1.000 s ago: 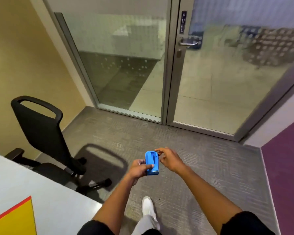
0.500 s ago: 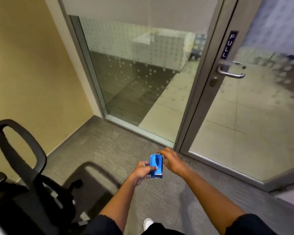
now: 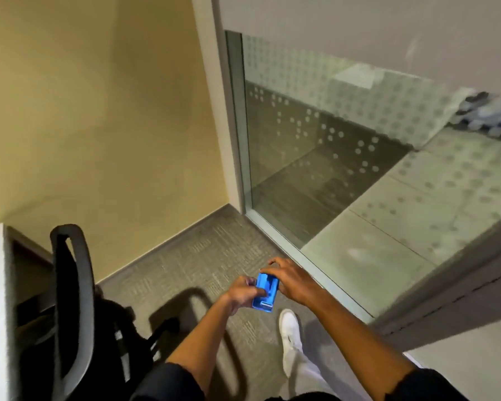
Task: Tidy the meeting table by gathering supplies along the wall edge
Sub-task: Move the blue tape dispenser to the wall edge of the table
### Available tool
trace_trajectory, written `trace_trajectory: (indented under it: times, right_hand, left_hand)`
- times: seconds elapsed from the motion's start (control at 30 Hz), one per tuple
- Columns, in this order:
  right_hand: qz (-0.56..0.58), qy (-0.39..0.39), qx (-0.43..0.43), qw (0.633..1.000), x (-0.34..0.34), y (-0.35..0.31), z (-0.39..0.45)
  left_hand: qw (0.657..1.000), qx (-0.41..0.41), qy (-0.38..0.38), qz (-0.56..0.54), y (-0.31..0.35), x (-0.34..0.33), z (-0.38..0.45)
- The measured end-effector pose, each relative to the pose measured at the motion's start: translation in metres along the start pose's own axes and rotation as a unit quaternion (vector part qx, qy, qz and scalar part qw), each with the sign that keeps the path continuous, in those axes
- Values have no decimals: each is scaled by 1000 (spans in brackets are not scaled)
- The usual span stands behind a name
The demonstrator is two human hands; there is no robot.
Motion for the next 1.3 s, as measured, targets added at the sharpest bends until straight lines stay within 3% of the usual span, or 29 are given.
trace_trajectory:
  times: [0.27,0.47,0.63,1.0,1.2,1.3]
  right_hand:
    - [-39,-45,175,983,54,32,216]
    - [-70,-66,328,940,77,-6,348]
    - [-103,-63,418,900,65,-74,446]
    - [-131,-61,499,855,42,-263,656]
    - [-133,-102,552,817,28,-398,715]
    - [-129,-131,574,798,11,-468,733]
  left_hand:
    - [995,1,95,-11,126,94,81]
    - [981,23,191,-8,183,188,92]
    - [963,26,268,-30,197,282,91]
    - [941,38,329,-64,238,540,79]
    - [904,41,416,-91,211,640,20]
    - [851,38,499,-157,180,675,-13]
Point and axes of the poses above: each hand's wrist, its own z-axis towards the middle knuckle, its own x-axis out of the back of the hand, y = z × x, the point moved 1 cm from there along z, towards the middle knuckle, and after that the axes turned 8 degrees about -z, right-handed, at the moved point
